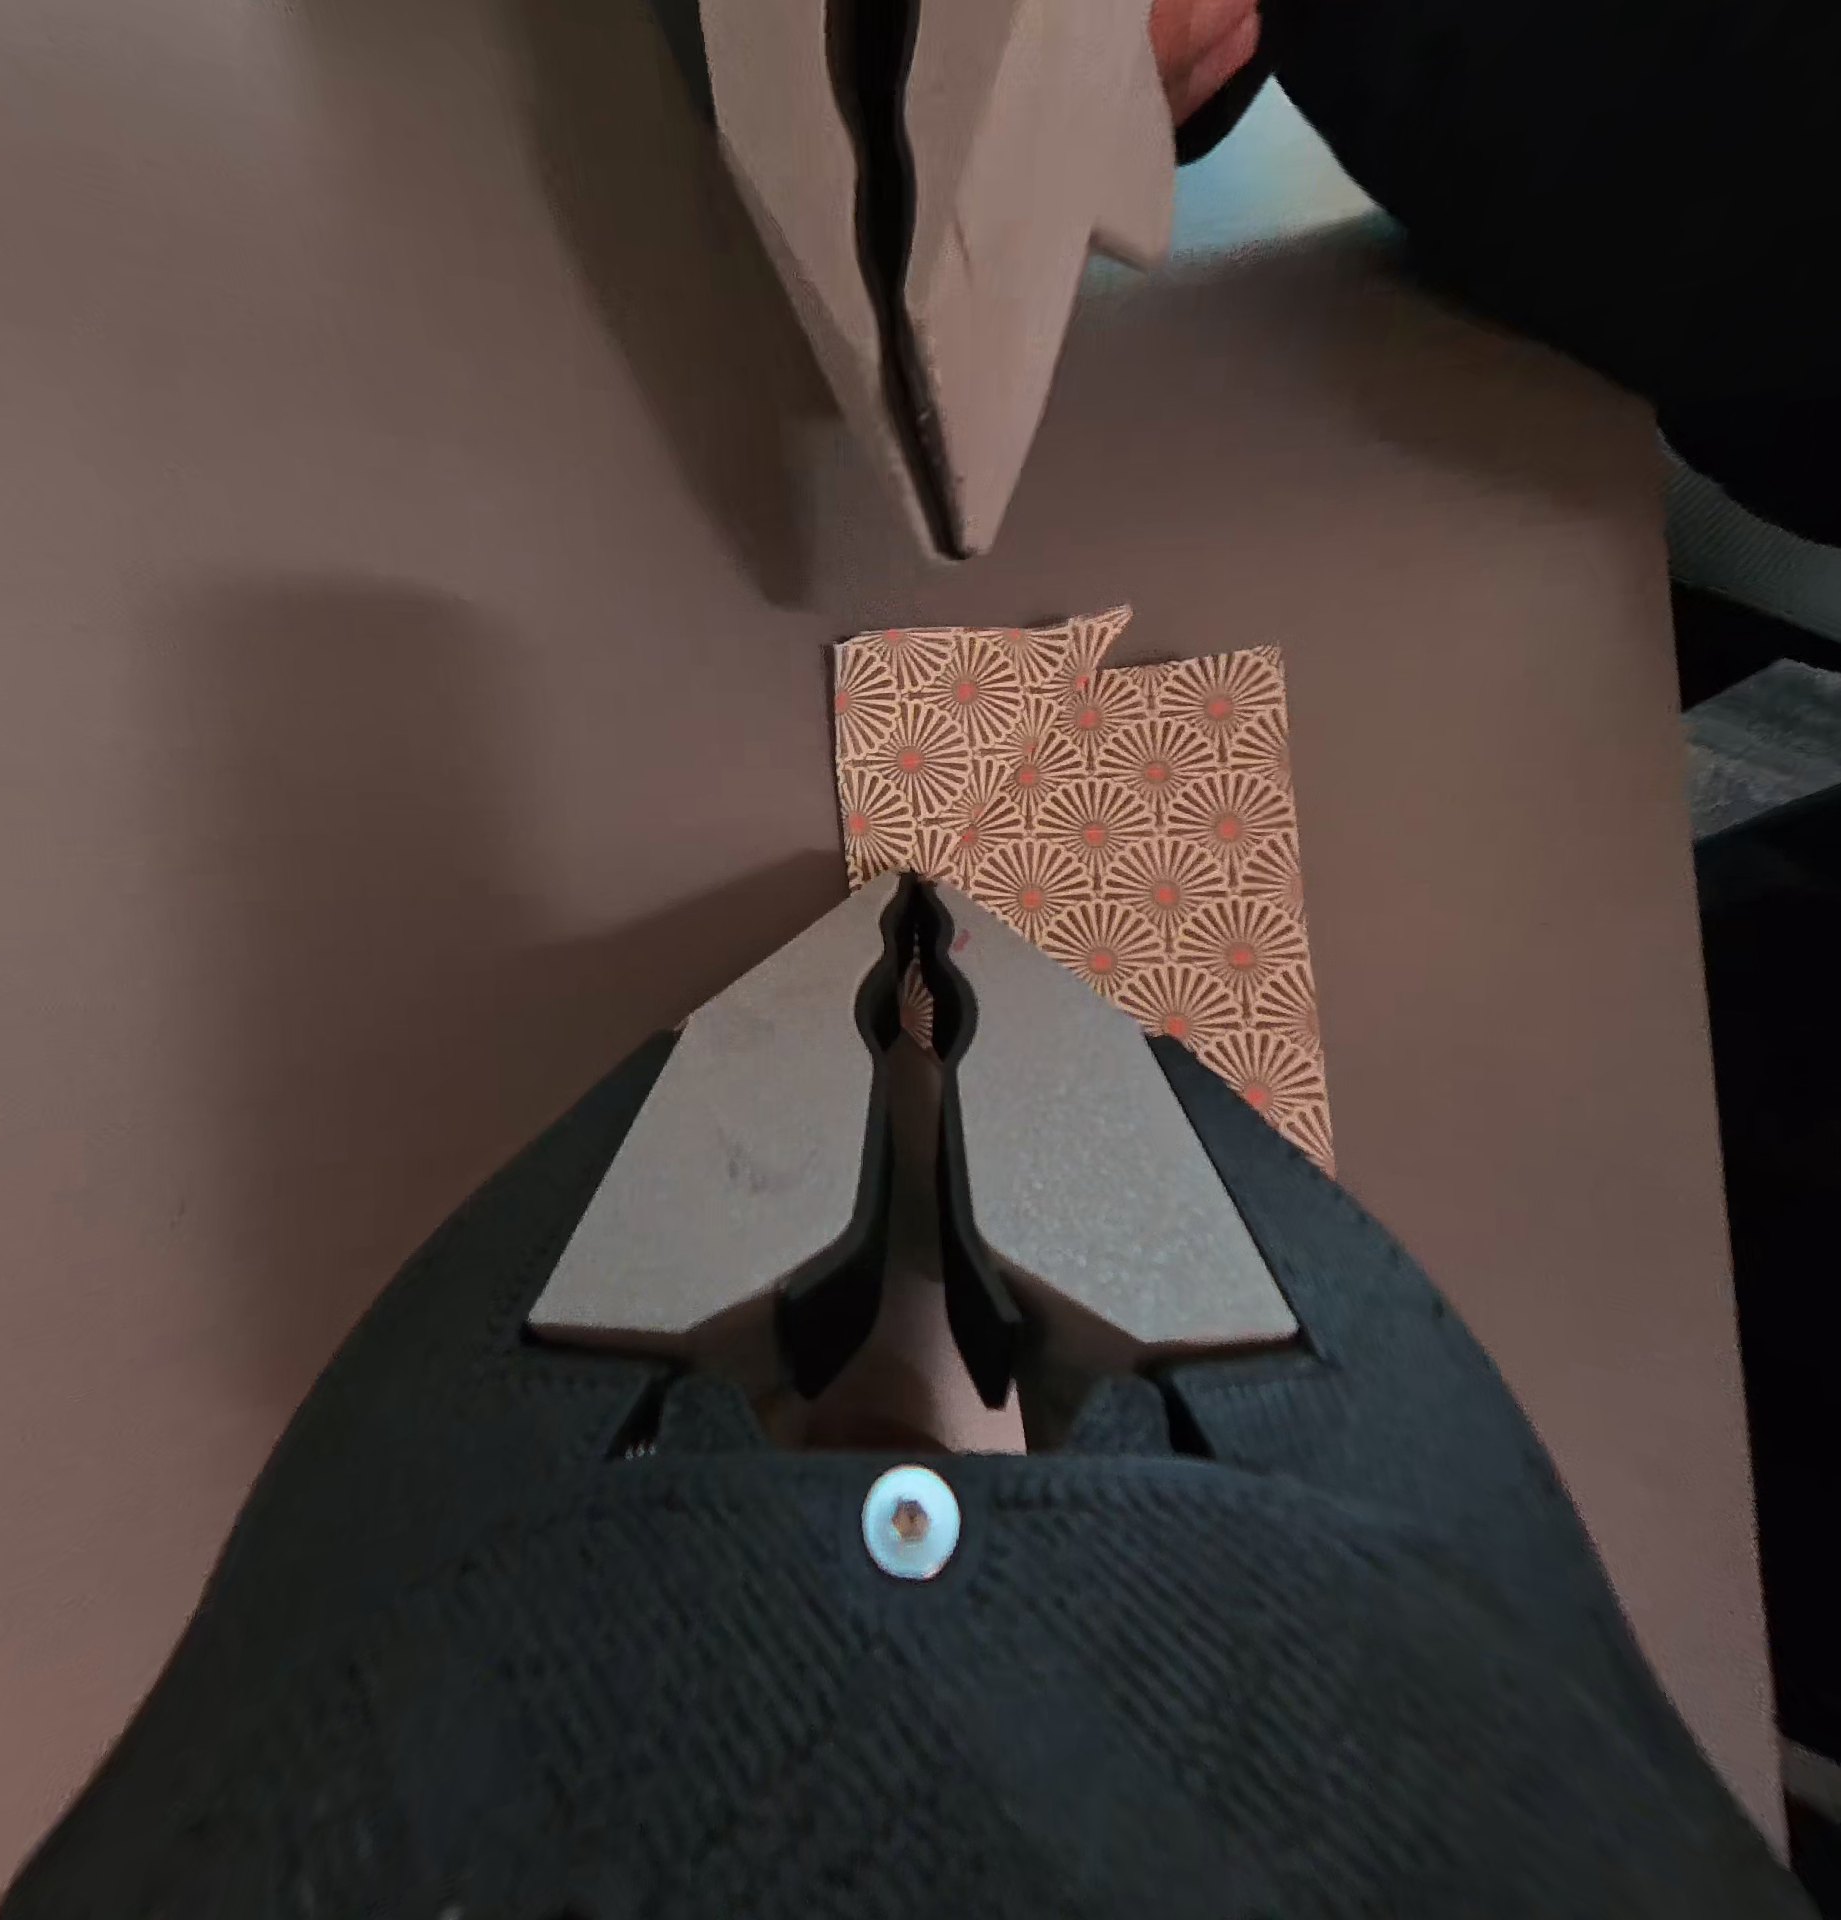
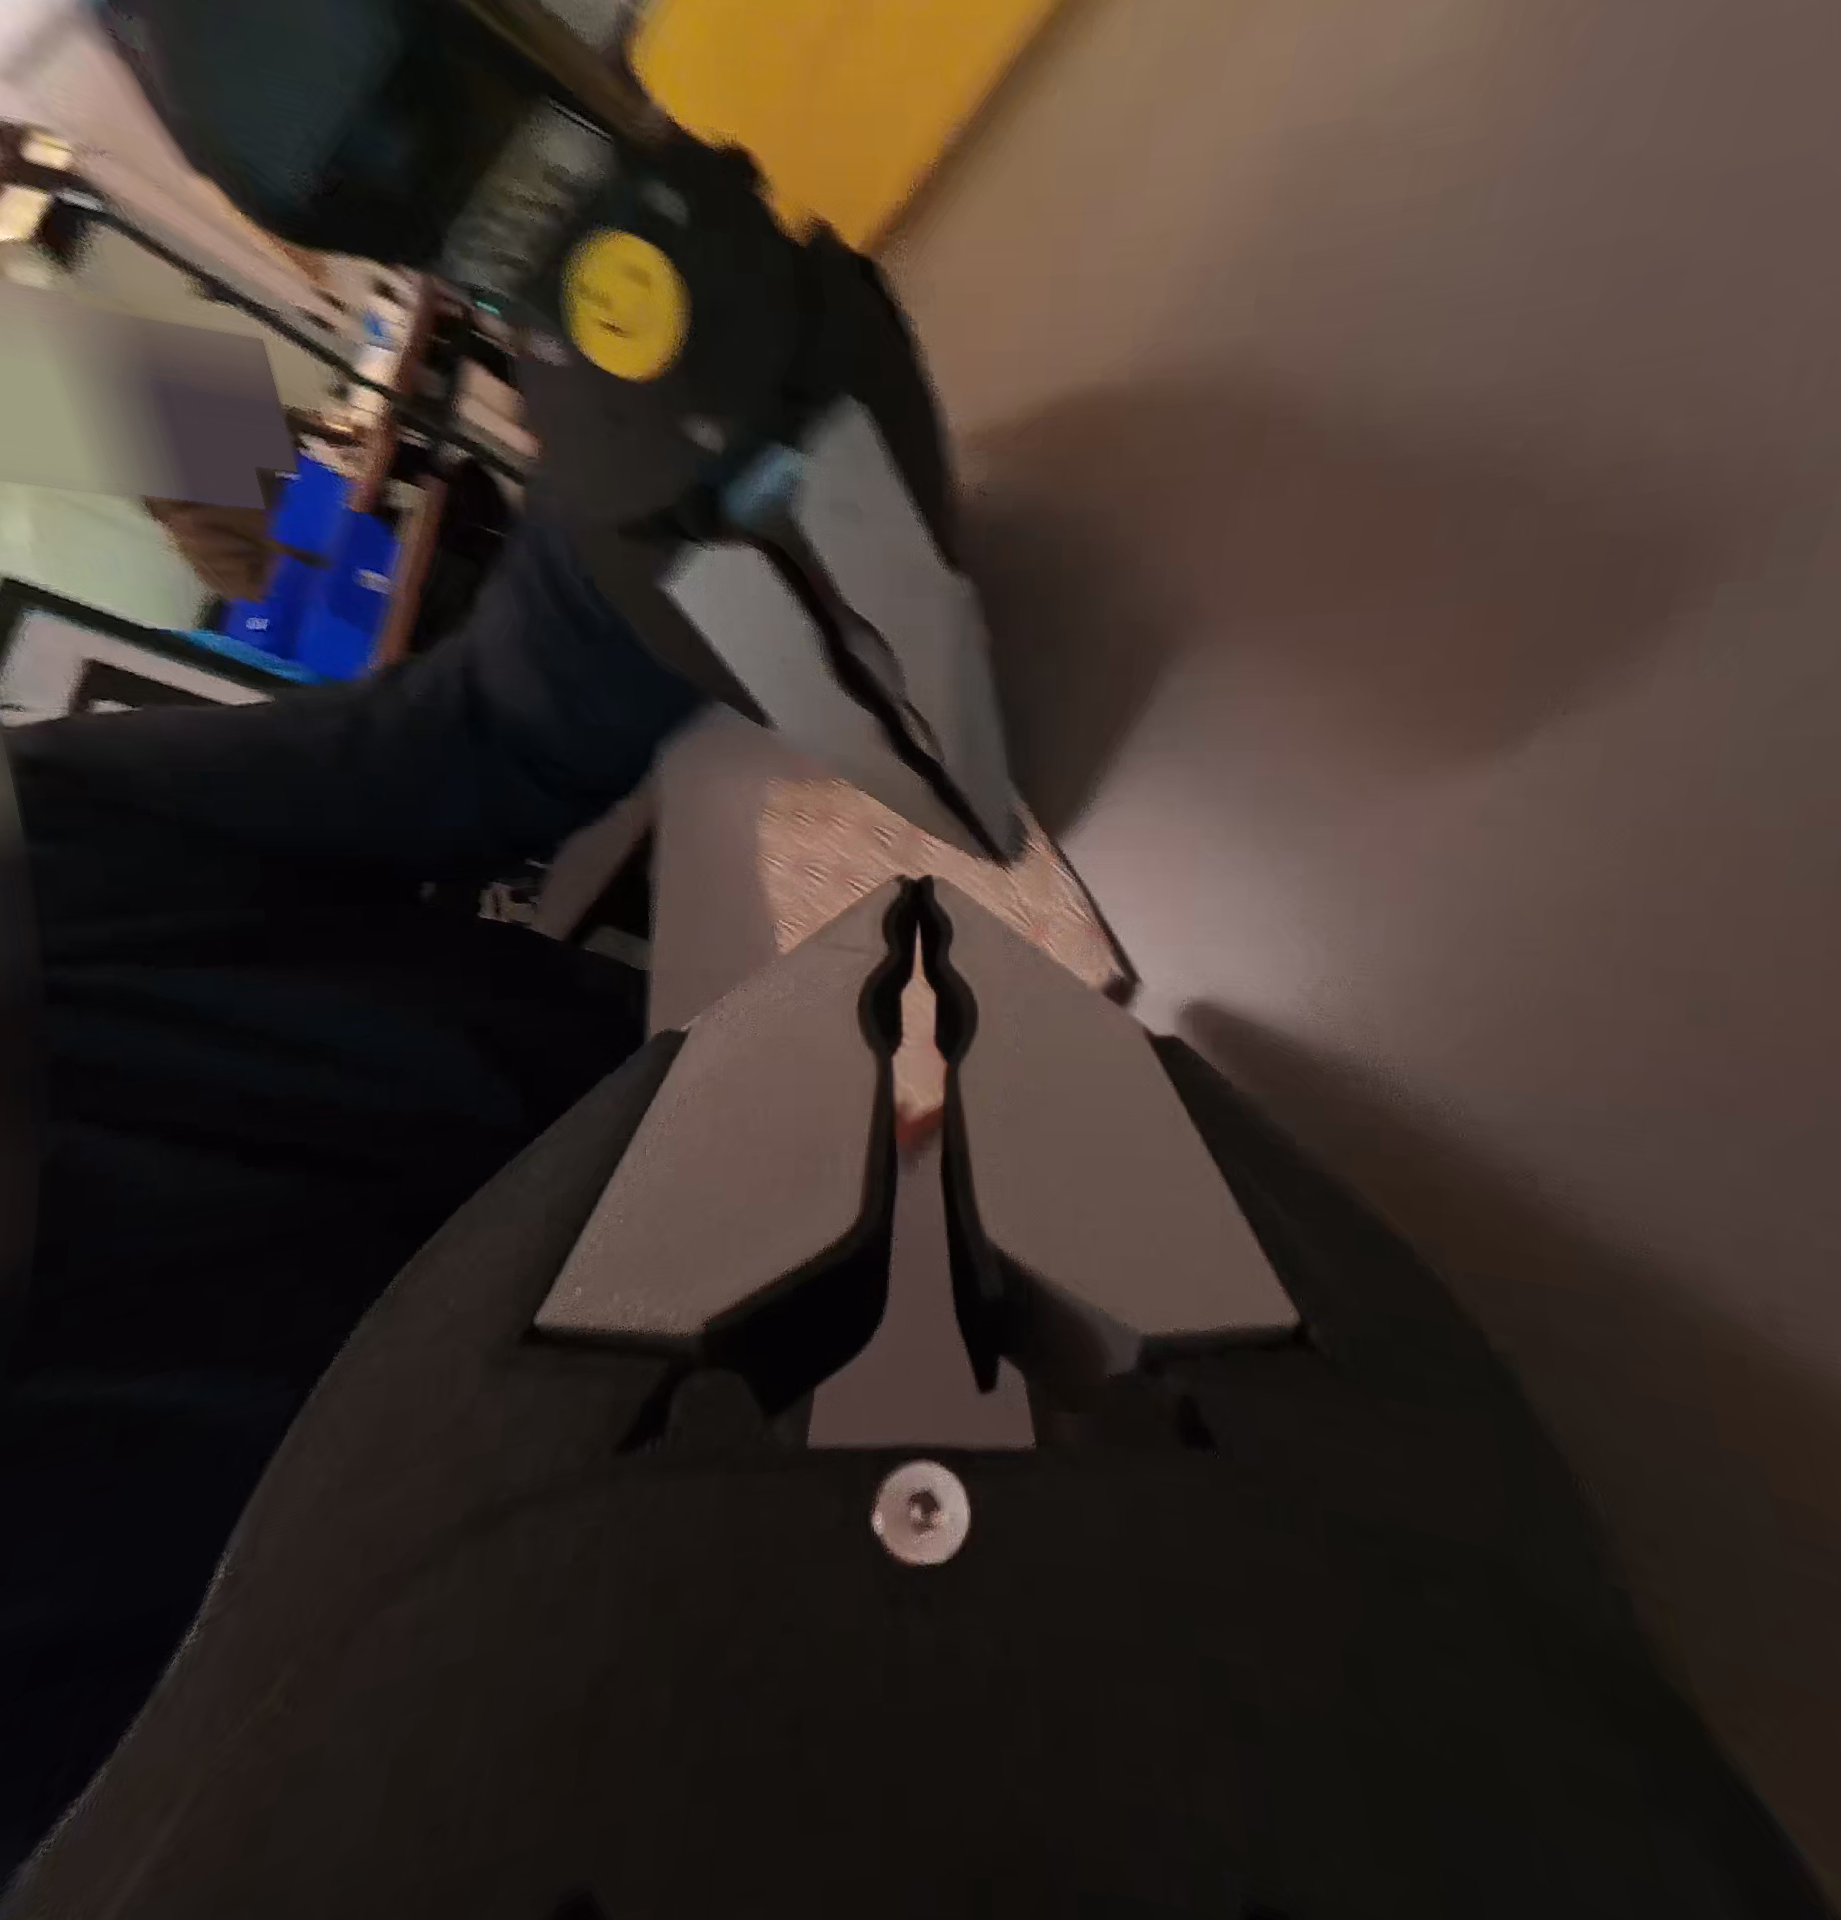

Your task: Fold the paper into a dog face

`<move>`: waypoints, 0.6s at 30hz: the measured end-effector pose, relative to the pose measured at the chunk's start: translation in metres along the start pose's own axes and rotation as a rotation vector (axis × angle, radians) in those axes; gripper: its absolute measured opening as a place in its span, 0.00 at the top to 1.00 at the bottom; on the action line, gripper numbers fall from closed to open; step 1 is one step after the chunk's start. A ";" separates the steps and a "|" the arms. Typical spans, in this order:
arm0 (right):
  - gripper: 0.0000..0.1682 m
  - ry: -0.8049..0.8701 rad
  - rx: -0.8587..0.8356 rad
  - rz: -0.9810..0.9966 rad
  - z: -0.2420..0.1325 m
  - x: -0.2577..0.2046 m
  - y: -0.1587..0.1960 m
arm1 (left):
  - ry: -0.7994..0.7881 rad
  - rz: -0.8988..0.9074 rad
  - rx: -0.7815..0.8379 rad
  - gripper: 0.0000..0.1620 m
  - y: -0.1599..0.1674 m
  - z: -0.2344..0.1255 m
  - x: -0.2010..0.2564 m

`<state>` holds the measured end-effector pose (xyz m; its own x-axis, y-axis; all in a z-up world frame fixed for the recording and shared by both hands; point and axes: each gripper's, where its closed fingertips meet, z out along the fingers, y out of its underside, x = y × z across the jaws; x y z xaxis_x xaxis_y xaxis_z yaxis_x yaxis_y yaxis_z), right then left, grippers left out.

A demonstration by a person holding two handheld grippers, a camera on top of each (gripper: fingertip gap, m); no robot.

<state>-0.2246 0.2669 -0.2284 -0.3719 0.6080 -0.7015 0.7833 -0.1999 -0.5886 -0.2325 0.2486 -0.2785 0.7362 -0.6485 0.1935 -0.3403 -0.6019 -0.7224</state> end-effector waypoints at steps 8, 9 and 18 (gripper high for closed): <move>1.00 0.061 -0.197 0.012 0.036 0.017 0.036 | 0.042 0.148 -0.023 1.00 -0.007 0.007 0.001; 1.00 0.057 -0.182 0.030 0.036 0.017 0.036 | 0.030 0.165 -0.028 1.00 -0.007 0.007 0.000; 1.00 0.239 -0.019 0.074 0.027 0.023 0.035 | -0.034 -0.115 0.160 0.95 -0.033 -0.039 -0.013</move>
<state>-0.2194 0.2531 -0.2763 -0.1868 0.7572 -0.6259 0.8142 -0.2372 -0.5299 -0.2538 0.2583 -0.2314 0.7851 -0.5618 0.2608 -0.1573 -0.5880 -0.7934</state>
